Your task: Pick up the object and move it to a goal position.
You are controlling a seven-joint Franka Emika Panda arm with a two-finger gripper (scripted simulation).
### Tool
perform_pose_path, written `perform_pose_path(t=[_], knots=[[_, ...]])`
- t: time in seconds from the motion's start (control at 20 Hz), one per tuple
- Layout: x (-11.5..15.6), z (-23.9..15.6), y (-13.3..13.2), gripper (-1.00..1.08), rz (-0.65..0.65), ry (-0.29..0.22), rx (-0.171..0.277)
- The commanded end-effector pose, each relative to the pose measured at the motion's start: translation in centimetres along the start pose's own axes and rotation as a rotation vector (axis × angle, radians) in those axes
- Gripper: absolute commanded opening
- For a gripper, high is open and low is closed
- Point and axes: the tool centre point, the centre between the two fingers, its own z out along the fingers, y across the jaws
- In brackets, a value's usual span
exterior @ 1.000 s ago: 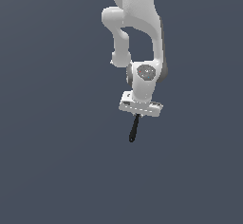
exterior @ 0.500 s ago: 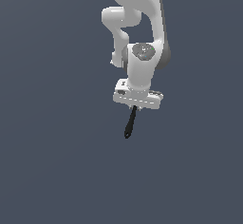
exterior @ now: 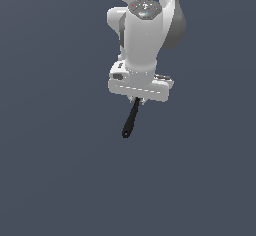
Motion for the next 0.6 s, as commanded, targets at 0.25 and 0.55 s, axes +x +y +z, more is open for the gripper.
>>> perform_pose_path(t=[0.25,0.55], knots=[[2.0,-7.5,1.6,-1.00,-0.001,0.001,0.000],[3.2,-11.7,2.5,-1.00,-0.001,0.001,0.000]])
